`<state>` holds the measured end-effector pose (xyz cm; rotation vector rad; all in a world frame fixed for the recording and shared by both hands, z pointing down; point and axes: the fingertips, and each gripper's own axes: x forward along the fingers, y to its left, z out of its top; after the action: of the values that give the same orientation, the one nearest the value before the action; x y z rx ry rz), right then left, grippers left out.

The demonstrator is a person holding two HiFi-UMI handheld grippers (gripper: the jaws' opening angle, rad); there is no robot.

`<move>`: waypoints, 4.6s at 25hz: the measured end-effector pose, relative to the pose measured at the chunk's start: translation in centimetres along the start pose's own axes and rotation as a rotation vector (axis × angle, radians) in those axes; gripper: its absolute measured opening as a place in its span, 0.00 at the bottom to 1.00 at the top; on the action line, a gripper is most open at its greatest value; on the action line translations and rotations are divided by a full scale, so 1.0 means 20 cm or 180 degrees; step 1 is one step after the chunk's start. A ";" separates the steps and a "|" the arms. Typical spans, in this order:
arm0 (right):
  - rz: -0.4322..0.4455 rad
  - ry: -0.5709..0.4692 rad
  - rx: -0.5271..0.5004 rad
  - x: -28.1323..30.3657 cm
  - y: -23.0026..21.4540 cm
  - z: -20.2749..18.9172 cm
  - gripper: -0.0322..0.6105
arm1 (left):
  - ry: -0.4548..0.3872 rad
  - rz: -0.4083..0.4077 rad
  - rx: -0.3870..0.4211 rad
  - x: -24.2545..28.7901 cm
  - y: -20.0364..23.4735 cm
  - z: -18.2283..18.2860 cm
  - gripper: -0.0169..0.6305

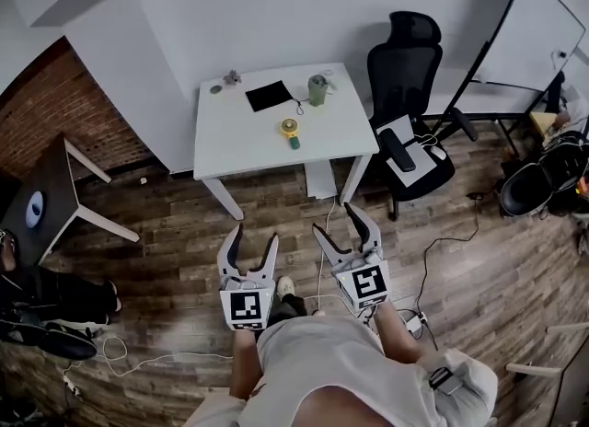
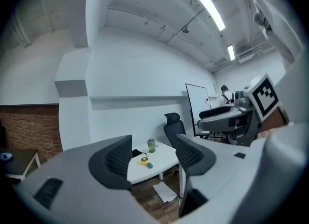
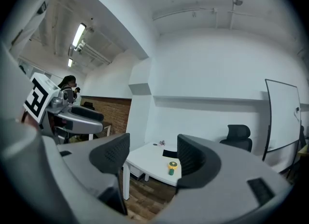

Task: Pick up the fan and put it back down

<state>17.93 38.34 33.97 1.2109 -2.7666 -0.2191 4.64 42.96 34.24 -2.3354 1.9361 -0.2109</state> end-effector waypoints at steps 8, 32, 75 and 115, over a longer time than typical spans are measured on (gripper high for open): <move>-0.0054 0.0044 -0.0027 0.33 -0.03 0.00 0.52 | -0.0007 -0.0065 -0.0026 0.24 0.27 -0.04 0.46; -0.0373 0.0198 -0.0110 0.99 -0.11 -0.08 0.52 | -0.0119 -0.0425 -0.0115 0.80 0.72 -0.19 0.46; 0.0486 0.1110 0.0264 2.27 -0.95 -0.86 0.52 | 0.0778 -0.0246 -0.0104 2.35 0.98 -0.68 0.44; 0.0328 0.2540 0.0662 2.56 -0.74 -1.83 0.68 | 0.1659 -0.1454 -0.0335 2.78 0.95 -1.55 0.41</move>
<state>-0.15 -12.45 69.62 0.9071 -2.1559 0.4714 -8.89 -14.80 63.98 -2.9960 1.5625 -0.8461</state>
